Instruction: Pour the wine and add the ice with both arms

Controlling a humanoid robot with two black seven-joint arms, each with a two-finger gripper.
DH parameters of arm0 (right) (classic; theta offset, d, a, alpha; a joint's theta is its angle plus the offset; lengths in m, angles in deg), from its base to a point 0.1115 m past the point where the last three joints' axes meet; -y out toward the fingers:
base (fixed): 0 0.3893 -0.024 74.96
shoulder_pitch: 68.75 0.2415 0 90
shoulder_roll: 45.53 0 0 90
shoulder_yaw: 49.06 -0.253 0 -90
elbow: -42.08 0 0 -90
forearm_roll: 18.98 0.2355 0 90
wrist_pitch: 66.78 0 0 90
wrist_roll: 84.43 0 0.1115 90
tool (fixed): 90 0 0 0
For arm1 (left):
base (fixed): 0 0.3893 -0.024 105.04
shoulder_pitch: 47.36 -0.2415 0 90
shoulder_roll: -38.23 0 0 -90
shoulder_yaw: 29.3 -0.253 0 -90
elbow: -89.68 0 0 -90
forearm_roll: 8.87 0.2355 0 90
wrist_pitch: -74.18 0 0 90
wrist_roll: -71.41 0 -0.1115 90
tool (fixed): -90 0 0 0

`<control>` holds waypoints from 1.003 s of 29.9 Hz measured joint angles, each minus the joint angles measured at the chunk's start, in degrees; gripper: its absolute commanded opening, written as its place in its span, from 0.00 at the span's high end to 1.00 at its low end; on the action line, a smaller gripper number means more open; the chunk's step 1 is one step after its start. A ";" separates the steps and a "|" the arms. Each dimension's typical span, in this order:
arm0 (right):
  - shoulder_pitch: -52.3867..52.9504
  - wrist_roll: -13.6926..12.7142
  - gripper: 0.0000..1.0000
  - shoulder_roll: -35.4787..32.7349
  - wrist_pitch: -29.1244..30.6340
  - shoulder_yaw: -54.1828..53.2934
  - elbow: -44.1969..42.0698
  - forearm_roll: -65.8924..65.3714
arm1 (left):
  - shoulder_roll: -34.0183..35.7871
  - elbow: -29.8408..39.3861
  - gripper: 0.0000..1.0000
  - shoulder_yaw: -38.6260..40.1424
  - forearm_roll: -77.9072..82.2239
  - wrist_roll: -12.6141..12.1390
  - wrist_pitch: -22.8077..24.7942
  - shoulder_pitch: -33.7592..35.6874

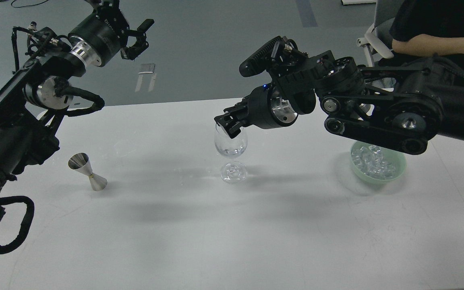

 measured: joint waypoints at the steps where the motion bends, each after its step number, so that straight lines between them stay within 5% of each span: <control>1: -0.02 0.00 0.76 -0.43 0.00 0.10 0.36 -0.01 | -0.02 0.00 0.01 0.02 0.02 0.00 0.00 0.00; 30: -1.66 -1.94 0.13 -0.95 0.00 -0.30 0.97 -0.38 | 0.15 -0.03 0.01 -0.04 0.01 0.00 0.06 0.00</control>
